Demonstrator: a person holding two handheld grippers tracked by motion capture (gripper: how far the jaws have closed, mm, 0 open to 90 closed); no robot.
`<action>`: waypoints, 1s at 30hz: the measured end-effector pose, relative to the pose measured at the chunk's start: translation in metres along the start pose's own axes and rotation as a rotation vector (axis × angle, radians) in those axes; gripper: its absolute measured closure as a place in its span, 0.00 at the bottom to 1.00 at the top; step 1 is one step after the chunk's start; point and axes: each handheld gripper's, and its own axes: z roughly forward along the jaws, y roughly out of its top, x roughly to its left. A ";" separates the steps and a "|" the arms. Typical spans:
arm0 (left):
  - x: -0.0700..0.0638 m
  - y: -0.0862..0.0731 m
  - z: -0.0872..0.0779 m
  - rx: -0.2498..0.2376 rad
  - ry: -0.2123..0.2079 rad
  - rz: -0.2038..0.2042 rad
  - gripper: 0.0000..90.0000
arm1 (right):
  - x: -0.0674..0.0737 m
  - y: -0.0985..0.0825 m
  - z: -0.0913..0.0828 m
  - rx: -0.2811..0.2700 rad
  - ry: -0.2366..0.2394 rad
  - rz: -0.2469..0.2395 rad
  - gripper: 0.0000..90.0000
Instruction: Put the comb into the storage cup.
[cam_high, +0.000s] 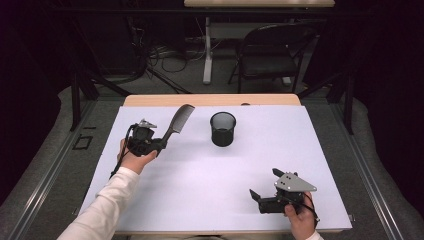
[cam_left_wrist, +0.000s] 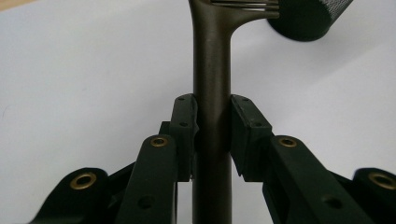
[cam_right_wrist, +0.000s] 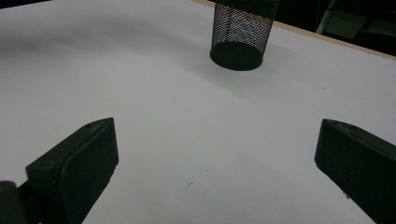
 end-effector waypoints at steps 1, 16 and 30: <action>-0.001 0.000 -0.002 -0.011 -0.003 -0.002 0.80 | 0.000 0.000 0.000 0.001 -0.001 0.001 0.00; -0.025 0.003 -0.019 -0.139 -0.035 0.023 0.80 | 0.000 0.000 0.000 0.000 -0.001 0.000 0.00; -0.039 0.004 -0.021 -0.254 -0.025 0.004 0.80 | -0.001 0.000 -0.001 -0.003 -0.003 0.006 0.00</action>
